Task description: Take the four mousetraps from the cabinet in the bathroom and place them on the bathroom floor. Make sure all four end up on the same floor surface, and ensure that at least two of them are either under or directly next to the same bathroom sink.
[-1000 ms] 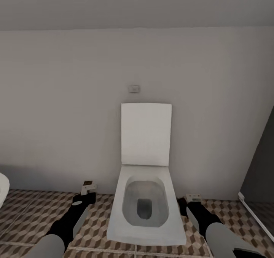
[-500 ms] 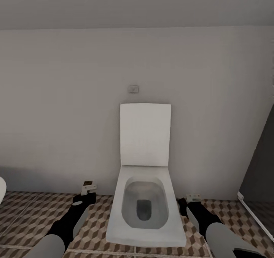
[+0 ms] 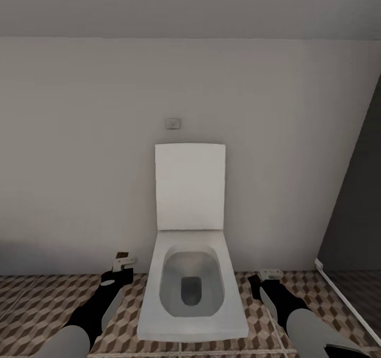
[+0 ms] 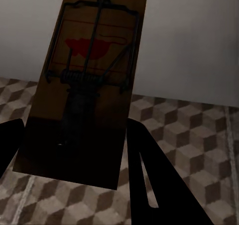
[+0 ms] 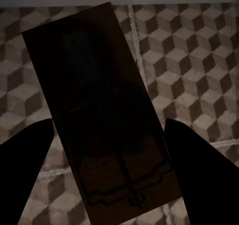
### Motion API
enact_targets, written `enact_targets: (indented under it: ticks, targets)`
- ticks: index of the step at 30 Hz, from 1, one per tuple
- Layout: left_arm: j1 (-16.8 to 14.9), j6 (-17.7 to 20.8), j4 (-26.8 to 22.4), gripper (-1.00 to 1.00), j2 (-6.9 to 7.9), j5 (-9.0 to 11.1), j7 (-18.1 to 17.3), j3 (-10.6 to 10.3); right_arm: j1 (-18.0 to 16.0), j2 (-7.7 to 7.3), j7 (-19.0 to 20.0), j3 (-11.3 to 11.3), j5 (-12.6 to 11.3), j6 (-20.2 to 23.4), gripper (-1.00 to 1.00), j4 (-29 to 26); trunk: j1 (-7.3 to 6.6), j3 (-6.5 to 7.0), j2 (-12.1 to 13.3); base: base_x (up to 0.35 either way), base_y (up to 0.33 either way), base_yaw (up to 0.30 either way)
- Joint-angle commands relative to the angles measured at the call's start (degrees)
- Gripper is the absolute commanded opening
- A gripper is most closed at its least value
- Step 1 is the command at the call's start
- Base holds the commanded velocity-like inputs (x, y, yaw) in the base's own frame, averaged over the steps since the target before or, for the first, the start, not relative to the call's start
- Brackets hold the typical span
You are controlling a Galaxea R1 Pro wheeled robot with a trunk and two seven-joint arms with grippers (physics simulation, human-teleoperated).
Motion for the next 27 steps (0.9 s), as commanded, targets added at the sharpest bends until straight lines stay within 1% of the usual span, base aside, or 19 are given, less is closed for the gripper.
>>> enact_targets:
  ticks: [1,7,12,15,18,22,27]
  targets:
    - [-0.01,0.32,-0.10,-1.00,0.10,0.41,0.41,-0.41,-0.02,0.03,0.08,-0.37,0.57,0.28,-1.00,-0.10,-0.01,-0.06,-0.03,0.000,0.000,-0.014]
    - [-0.01,0.42,0.13,-1.00,0.24,0.72,0.33,-0.29,-0.02,-0.13,0.03,-0.62,0.46,-0.08,-1.00,-0.18,-0.01,-0.06,-0.03,0.000,0.000,-0.006]
    - [-0.01,0.57,1.06,-1.00,0.40,1.13,0.19,-0.02,-0.02,-0.15,-0.02,-0.74,0.38,-0.15,-1.00,-1.77,-0.01,-0.06,-0.03,0.000,0.000,-0.001]
    - [-0.01,1.63,2.77,-1.00,0.57,1.21,-0.29,0.11,-0.02,-0.12,-0.04,-0.74,0.38,-0.19,-1.00,-2.54,-0.01,-0.06,-0.03,0.000,0.000,0.000]
    - [-0.01,3.82,4.39,-1.00,1.05,1.19,-1.59,0.24,-0.02,-0.10,-0.06,-0.74,0.22,-0.62,-1.00,-2.91,-0.01,-0.06,-0.03,0.000,0.000,0.000]
    - [-0.01,5.07,4.95,-1.00,1.30,1.26,-2.63,0.28,-0.02,-0.10,-0.06,-0.80,0.14,-1.26,-1.00,-2.84,-0.01,-0.06,-0.03,0.000,0.000,0.000]
    - [-0.01,5.53,5.15,-1.00,1.45,1.28,-3.04,0.29,-0.02,-0.10,0.00,-0.78,0.12,-1.52,-1.00,-2.47,-0.01,-0.06,-0.03,0.000,0.000,0.000]
